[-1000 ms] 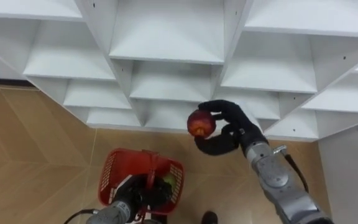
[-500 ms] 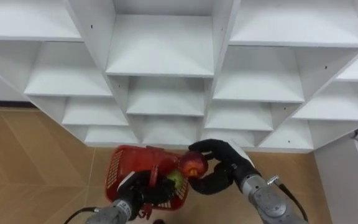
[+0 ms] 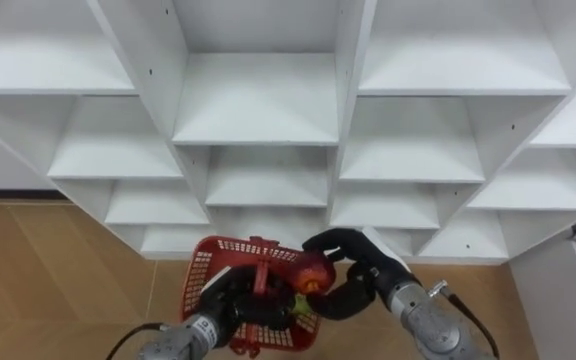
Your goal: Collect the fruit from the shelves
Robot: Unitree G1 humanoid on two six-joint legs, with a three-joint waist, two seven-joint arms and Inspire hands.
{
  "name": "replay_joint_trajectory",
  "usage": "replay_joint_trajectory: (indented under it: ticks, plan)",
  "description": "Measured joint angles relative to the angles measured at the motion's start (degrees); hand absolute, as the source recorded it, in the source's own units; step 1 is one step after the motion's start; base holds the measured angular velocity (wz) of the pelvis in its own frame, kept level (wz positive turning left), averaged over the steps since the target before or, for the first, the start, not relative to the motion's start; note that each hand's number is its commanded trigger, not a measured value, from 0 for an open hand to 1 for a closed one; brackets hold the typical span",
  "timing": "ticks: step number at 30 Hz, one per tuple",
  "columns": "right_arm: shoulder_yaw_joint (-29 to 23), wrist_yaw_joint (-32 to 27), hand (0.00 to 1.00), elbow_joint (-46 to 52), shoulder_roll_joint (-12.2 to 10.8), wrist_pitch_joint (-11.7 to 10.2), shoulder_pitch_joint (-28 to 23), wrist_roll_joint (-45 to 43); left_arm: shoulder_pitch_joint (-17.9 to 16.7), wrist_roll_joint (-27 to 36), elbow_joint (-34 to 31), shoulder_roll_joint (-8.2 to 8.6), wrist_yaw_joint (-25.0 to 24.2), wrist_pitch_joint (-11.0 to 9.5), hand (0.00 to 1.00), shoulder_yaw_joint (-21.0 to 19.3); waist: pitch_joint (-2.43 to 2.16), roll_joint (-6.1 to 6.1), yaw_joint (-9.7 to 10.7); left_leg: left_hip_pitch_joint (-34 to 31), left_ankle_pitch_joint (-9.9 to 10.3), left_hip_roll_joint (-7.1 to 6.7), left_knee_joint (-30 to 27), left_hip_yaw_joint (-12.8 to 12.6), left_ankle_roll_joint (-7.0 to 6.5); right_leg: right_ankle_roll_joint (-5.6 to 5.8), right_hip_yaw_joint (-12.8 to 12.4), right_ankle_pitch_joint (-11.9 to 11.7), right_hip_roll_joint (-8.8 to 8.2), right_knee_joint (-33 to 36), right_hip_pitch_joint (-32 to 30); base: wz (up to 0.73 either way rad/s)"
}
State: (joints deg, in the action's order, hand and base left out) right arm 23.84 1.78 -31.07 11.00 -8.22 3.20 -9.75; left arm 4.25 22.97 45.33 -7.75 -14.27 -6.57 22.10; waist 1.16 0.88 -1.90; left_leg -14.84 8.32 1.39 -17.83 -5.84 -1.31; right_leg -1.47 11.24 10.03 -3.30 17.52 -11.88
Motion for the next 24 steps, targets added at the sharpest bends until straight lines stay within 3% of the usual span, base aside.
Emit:
replay_joint_trajectory:
  ticks: [18,24]
  plan:
    - [-1.4,0.0,1.00,-4.2,-0.1,-1.7,0.7,0.8,0.0,0.0,-0.7,-0.02,-0.1,0.0,1.00,0.7,0.05,0.16,0.2,-0.2,0.1,0.10,0.3,-0.1,0.08,0.07,-0.1,0.0,0.29,-0.9,0.3,0.00]
    - [-0.4,-1.9,1.00,-9.0,0.2,-1.6,2.0,0.7,0.0,0.1,-3.4,-0.44,-1.9,-0.1,1.00,2.6,0.06,0.22,-0.1,-0.4,0.1,0.08,0.4,-0.3,0.09,0.09,0.0,0.1,0.27,-0.9,0.3,0.00]
